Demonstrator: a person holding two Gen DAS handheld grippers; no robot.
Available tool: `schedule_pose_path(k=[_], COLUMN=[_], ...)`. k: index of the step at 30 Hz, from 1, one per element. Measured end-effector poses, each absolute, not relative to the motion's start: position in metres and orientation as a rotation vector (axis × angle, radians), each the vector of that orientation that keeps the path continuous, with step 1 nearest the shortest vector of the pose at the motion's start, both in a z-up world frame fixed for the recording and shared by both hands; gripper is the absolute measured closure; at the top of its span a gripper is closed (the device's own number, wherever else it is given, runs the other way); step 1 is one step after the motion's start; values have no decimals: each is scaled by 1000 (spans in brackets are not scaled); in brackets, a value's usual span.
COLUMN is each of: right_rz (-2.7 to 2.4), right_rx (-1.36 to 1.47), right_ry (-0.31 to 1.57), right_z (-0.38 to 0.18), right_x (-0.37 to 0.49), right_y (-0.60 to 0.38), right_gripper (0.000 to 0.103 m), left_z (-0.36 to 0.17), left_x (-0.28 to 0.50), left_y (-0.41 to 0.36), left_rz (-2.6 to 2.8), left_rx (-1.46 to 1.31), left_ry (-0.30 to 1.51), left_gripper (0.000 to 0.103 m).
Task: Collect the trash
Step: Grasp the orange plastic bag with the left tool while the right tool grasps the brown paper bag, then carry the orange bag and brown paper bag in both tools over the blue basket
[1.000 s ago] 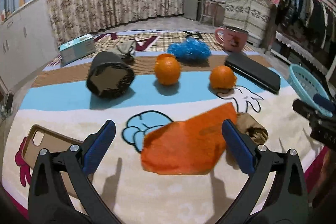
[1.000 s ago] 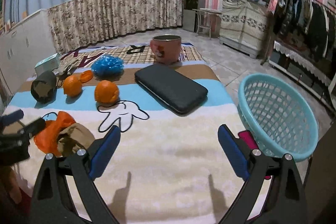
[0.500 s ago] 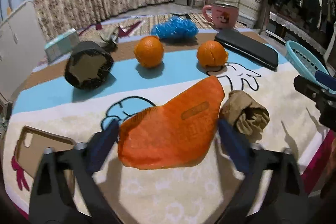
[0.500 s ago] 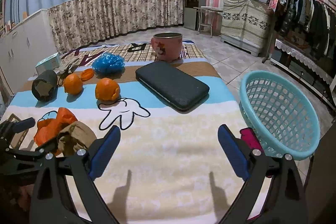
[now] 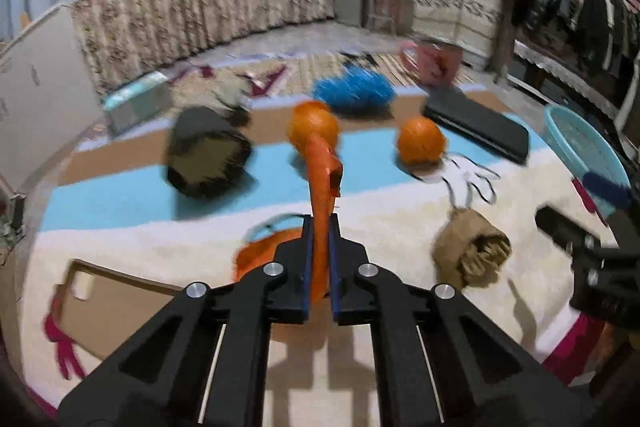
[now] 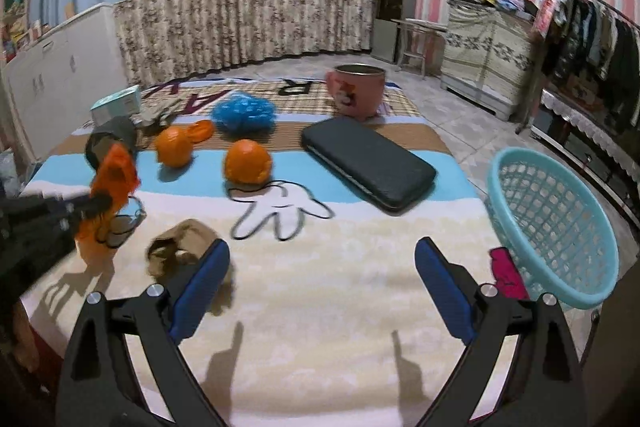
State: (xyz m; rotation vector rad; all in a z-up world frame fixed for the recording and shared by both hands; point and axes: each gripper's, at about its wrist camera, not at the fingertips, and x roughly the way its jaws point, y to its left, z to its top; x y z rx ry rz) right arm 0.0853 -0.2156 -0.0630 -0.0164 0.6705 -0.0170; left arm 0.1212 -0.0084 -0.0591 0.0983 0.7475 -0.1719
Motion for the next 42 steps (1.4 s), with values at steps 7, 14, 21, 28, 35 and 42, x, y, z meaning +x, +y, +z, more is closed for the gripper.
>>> schedule_pose_path(k=[7,14,21,28,35,42], right_rz=[34,56,48,131,143,79], right_rx=[-23,-67,-51,39,33,36], right_ry=[668,689,750,807,763,716], right_z=[-62,-73,-87,-94,-84,-72], right_x=[84,93,103,108,103,99], right_y=[-188,-154,-152,-163,-168,-200], right_gripper=[11,11,12,46,54,54], left_z=[-49,-48,-50,-50,-49,-45], left_x=[123,128,129,128,125,120], left_y=[29,43,43,41,28,12], left_rz=[-93,-72,-81,-83,-92,-117], left_rx=[53,34,32,34,43,49], left_ry=[716,704,711,709,707,697], left_gripper=[98,98,98,98,98,98])
